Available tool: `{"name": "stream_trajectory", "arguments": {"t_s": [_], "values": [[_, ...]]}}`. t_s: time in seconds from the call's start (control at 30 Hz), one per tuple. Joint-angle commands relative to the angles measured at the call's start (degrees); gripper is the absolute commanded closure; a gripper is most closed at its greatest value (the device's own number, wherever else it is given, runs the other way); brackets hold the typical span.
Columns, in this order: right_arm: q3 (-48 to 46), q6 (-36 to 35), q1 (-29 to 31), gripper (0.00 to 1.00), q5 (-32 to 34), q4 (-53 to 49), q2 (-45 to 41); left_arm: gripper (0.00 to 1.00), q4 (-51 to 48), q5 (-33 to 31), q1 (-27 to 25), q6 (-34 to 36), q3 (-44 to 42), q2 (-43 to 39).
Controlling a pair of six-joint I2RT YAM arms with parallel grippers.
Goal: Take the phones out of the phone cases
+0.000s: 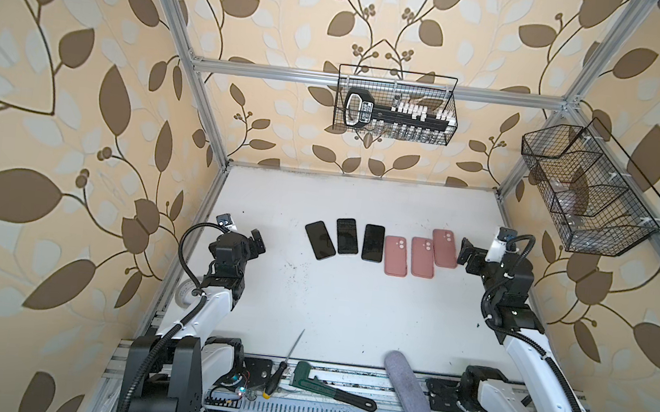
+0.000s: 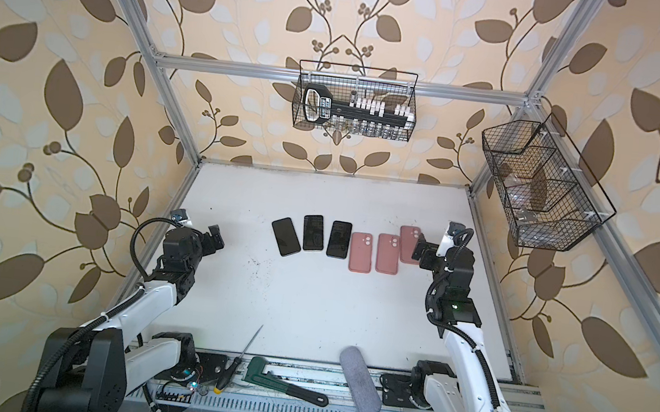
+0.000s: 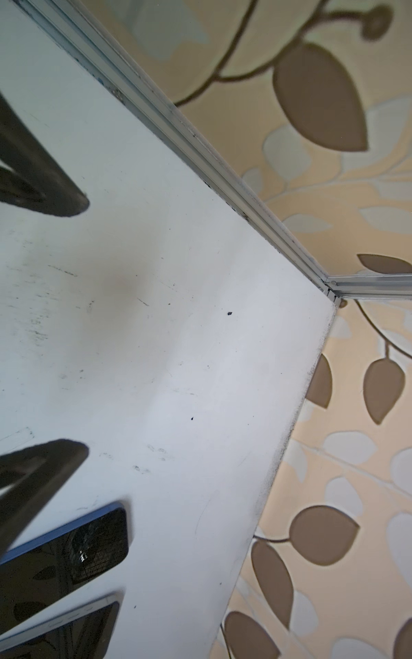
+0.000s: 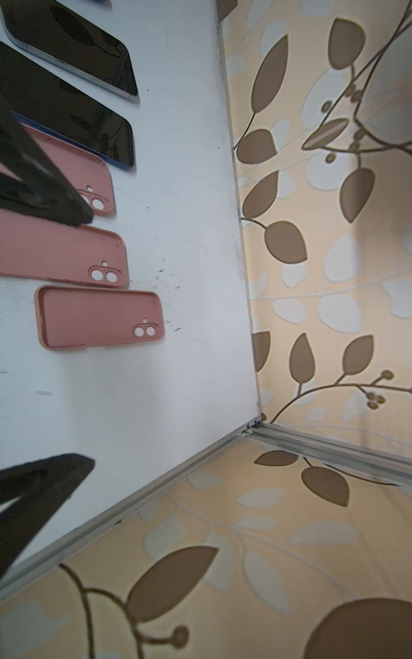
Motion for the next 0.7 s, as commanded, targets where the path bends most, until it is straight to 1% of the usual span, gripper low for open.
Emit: {"name": "stream_trajectory", "arguments": {"t_s": [0.0,0.1,0.17,0.27,0.37,0.47,0.53,0.67], "values": [[-2.75,0.73,-0.22,0.0,0.75,3.97,-0.65,0.01,9.21,0.78,0.19,1.98,-1.73,2.73],[-4.26,1.29,-0.24,0.0,-1.18,7.74,0.85,0.01,11.23,2.54,0.17,2.92,-2.32,4.34],[-4.84,0.61,-0.25,0.0,-5.2,10.62,3.02,0.01,12.48,2.98,0.22,3.27,-2.49,5.2],[-6.56,-1.65,-0.18,0.0,-12.61,17.58,8.01,0.01,13.85,4.21,0.26,4.16,-2.11,7.38],[-7.04,-1.5,-0.07,0.0,-15.07,21.04,13.28,0.01,15.73,4.65,0.2,4.5,-1.69,10.41],[-9.52,-3.45,0.62,0.0,-14.02,25.88,15.73,0.01,17.7,5.83,0.22,4.66,-1.06,13.7],[-11.66,-4.34,2.1,0.0,-9.62,29.19,16.28,0.01,18.2,6.15,0.21,4.78,-0.57,15.55],[-14.31,-5.12,3.56,0.0,-5.92,34.97,17.99,0.01,18.57,7.65,0.2,5.48,0.4,17.9]]}}
